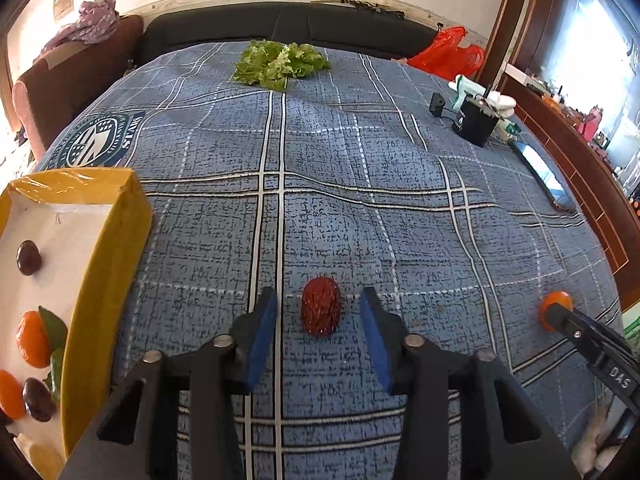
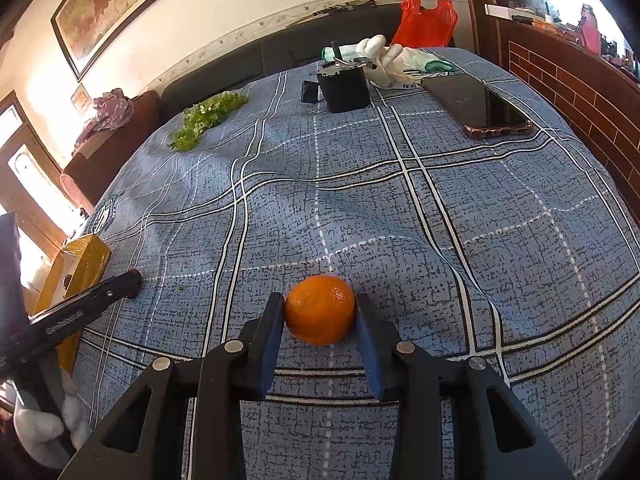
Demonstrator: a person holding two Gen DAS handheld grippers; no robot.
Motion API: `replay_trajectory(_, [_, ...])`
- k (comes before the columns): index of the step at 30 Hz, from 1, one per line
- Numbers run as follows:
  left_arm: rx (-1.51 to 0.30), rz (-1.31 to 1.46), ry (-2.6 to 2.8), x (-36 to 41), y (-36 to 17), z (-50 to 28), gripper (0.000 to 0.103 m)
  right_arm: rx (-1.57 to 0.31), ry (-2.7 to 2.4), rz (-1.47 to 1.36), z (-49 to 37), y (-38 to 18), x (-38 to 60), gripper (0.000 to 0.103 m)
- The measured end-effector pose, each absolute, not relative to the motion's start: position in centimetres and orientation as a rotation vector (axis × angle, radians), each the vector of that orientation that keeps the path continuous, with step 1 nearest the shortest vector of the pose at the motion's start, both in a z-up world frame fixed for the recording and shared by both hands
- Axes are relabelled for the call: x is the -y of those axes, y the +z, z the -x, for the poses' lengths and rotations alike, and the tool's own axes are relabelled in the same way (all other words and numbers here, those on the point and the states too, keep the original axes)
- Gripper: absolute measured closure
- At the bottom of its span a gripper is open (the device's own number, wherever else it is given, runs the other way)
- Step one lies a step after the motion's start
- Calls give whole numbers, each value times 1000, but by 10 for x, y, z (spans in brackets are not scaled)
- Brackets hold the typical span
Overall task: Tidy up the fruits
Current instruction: 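Grasp the orange with the right tool while the left grasps the red date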
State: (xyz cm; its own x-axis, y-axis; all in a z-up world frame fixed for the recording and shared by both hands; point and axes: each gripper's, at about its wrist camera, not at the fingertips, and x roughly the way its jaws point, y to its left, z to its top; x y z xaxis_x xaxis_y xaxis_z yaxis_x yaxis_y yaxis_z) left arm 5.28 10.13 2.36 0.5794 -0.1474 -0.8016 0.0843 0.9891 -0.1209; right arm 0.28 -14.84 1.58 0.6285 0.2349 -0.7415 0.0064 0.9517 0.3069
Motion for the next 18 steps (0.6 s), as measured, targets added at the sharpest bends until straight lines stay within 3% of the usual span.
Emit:
replay_trajectory(3, [-934, 26, -133, -96, 20, -53, 83, -886, 136, -296, -3, 16, 148, 65])
replay_trajectory(18, [-857, 131, -126, -117, 56, -8, 83, -832, 164, -301, 6, 24, 144, 65])
